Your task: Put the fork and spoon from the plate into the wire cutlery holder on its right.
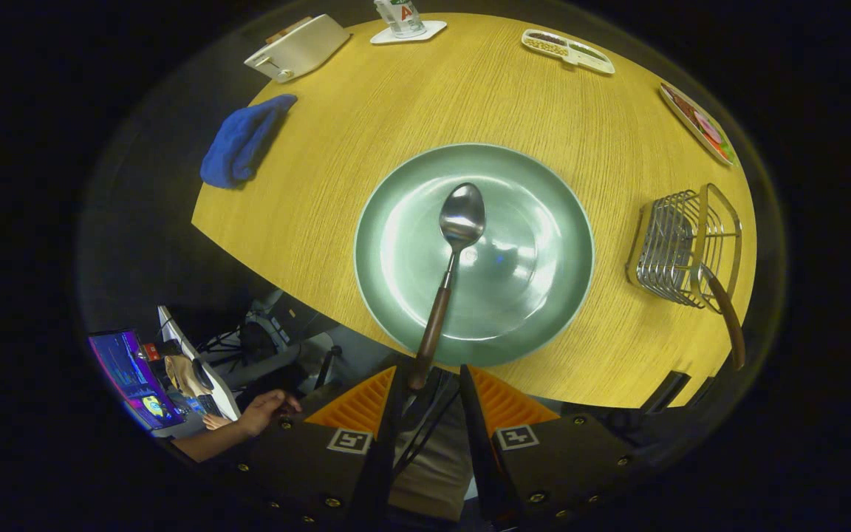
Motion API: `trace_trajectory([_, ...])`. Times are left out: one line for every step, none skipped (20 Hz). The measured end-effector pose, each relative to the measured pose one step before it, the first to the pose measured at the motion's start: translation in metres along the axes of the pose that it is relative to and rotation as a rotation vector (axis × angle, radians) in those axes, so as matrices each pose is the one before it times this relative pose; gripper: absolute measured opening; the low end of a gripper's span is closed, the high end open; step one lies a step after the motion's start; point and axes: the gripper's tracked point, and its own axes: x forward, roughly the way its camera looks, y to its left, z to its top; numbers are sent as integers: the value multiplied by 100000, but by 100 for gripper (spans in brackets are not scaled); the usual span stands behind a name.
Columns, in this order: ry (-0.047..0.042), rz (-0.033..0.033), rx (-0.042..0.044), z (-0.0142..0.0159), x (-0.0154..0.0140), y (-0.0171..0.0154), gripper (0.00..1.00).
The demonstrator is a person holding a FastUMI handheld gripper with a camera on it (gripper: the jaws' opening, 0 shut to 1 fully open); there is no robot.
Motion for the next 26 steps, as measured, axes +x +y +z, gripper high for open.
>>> trace_trajectory([107,409,241,144,288,244,46])
trace_trajectory([-227,188,366,-173,284,180,46])
trace_trajectory([-54,214,250,115,267,171,46])
trace_trajectory([-26,236,456,194,263,197,46])
trace_trajectory([-150,-206,512,140,299,8,46])
trace_trajectory([377,-1797,-373,133,234,-302,46])
trace_trajectory([-55,-2103,-813,260,283,-326,46])
trace_trajectory([-234,-1337,-610,322,306,-217,46])
trace_trajectory([182,-603,298,182,483,-37,46])
trace_trajectory([240,-706,767,197,500,-153,46])
trace_trajectory([581,-1145,204,92,365,-251,46])
trace_trajectory([371,-1891,-1056,104,292,-493,46])
trace_trajectory([384,-2147,-1293,-7,294,-532,46])
trace_trajectory([277,-1804,-969,113,127,-386,46])
trace_trajectory([866,-1448,-1013,-164,321,-362,47])
trace_trajectory([1365,-1126,-860,-160,261,-531,47])
trace_trajectory([1334,-1286,-383,2,212,-429,47])
trace_trajectory([-983,182,-531,256,23,-112,46])
trace_trajectory([1230,-1741,-1243,-855,1562,-458,30])
trace_trajectory([2041,-1029,-1638,-284,-385,-294,14])
trace_trajectory([57,400,-1132,104,-432,452,14])
trace_trajectory([327,163,-525,-60,82,-122,14])
trace_trajectory([-263,-1,-391,-107,128,-47,14])
trace_trajectory([426,-138,-1043,-46,-104,-8,14])
trace_trajectory([-1142,-813,-1081,1794,-761,-40,14])
trace_trajectory([-3802,-94,1294,-511,-271,-255,8])
